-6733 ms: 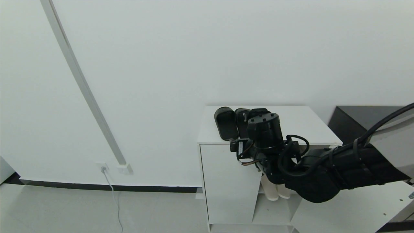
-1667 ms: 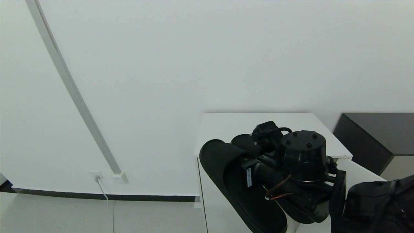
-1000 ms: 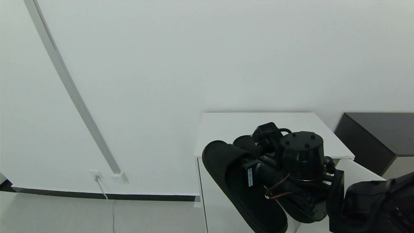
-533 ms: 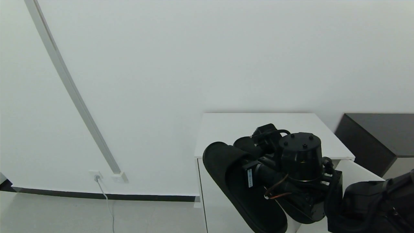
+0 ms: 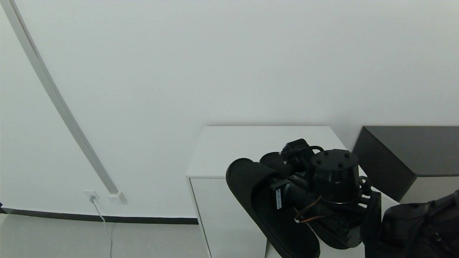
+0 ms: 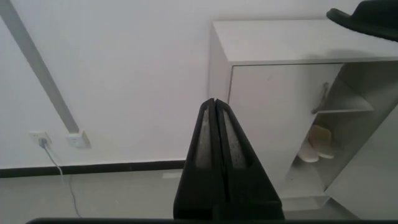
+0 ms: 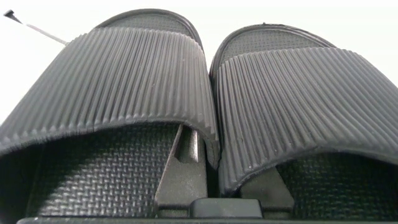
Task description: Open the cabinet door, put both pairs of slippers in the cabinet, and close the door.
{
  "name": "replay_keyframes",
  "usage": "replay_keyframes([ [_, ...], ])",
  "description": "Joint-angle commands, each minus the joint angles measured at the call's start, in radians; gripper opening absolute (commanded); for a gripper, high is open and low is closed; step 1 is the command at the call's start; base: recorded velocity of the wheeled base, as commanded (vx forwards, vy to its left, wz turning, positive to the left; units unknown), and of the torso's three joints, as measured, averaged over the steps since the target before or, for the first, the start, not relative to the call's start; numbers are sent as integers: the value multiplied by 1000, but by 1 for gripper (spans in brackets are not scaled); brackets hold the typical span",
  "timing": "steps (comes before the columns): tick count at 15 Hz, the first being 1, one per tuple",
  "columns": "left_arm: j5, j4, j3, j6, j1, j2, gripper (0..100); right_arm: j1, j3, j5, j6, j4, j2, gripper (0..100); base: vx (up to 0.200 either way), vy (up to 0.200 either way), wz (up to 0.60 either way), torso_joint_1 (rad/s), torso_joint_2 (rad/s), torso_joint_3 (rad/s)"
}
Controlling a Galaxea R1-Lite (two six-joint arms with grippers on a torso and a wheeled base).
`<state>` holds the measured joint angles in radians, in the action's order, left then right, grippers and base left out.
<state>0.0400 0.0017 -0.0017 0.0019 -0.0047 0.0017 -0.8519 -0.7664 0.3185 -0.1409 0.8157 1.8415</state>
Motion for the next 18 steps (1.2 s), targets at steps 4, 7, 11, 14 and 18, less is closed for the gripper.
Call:
replay_keyframes([
  [4,-2,0,0,0,0,0,0,-1,7,1,0,0,-1,0,0,-200,0,1,4,0],
  [7,-2,0,0,0,0,0,0,-1,9,1,0,0,2,0,0,-200,0,5,2,1],
  [11,-2,0,0,0,0,0,0,1,9,1,0,0,2,0,0,0,0,0,0,0],
  [14,-2,0,0,0,0,0,0,2,16,1,0,0,7,0,0,0,0,0,0,0],
  [18,-2,0,0,0,0,0,0,5,27,-1,4,2,13,0,0,0,0,0,0,0],
])
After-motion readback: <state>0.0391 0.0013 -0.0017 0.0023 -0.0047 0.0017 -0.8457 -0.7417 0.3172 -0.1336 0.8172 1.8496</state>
